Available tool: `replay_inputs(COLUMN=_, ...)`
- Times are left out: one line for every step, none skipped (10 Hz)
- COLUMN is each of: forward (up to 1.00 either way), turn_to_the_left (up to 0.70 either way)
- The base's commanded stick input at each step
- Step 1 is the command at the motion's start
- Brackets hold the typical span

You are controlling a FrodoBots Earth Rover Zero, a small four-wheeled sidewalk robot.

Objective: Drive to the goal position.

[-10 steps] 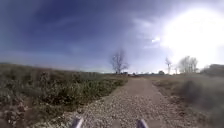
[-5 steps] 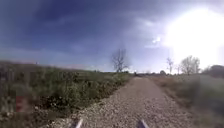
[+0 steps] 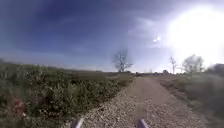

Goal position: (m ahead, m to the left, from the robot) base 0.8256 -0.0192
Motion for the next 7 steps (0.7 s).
replay_inputs(forward=0.50, turn_to_the_left=0.00)
replay_inputs(forward=0.50, turn_to_the_left=0.00)
replay_inputs(forward=0.49, turn_to_the_left=0.00)
replay_inputs(forward=0.49, turn_to_the_left=0.00)
replay_inputs(forward=0.49, turn_to_the_left=0.00)
replay_inputs(forward=0.49, turn_to_the_left=0.00)
replay_inputs(forward=0.49, turn_to_the_left=0.00)
